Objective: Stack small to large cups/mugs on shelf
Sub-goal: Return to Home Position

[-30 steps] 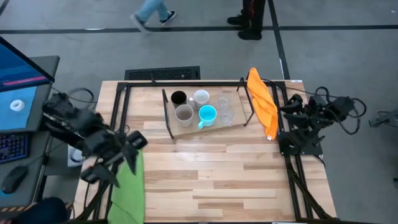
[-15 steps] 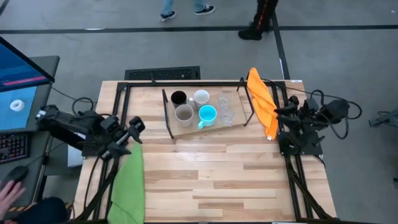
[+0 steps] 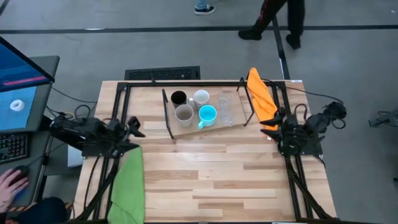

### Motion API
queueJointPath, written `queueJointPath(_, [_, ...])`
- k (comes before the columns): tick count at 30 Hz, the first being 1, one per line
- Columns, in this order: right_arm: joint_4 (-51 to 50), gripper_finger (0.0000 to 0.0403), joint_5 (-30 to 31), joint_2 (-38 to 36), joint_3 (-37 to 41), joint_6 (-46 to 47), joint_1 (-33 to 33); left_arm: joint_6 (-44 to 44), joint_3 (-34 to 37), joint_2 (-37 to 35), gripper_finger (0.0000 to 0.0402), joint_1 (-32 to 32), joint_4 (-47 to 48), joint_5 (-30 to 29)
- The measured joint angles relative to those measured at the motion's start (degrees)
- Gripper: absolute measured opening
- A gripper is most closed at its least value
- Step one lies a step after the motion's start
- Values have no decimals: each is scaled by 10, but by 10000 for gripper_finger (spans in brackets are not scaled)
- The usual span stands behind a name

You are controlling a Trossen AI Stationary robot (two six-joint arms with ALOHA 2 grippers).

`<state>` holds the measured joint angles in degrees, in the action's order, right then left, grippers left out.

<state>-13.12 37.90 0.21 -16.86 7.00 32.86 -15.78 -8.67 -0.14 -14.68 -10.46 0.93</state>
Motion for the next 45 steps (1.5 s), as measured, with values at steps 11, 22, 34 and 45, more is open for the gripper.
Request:
queueJointPath(11, [141,192,25,1,154,9,-14,-9,80,4,215,0,21,-49])
queueJointPath(22, [174,196,11,12,165,-54,-49,3,81,3,215,0,80,-47])
queueJointPath(34, [175,195,9,12,165,-44,-53,3,82,3,215,0,80,-48])
queueJointPath(45, [175,194,9,12,165,-40,-53,3,83,3,215,0,80,-50])
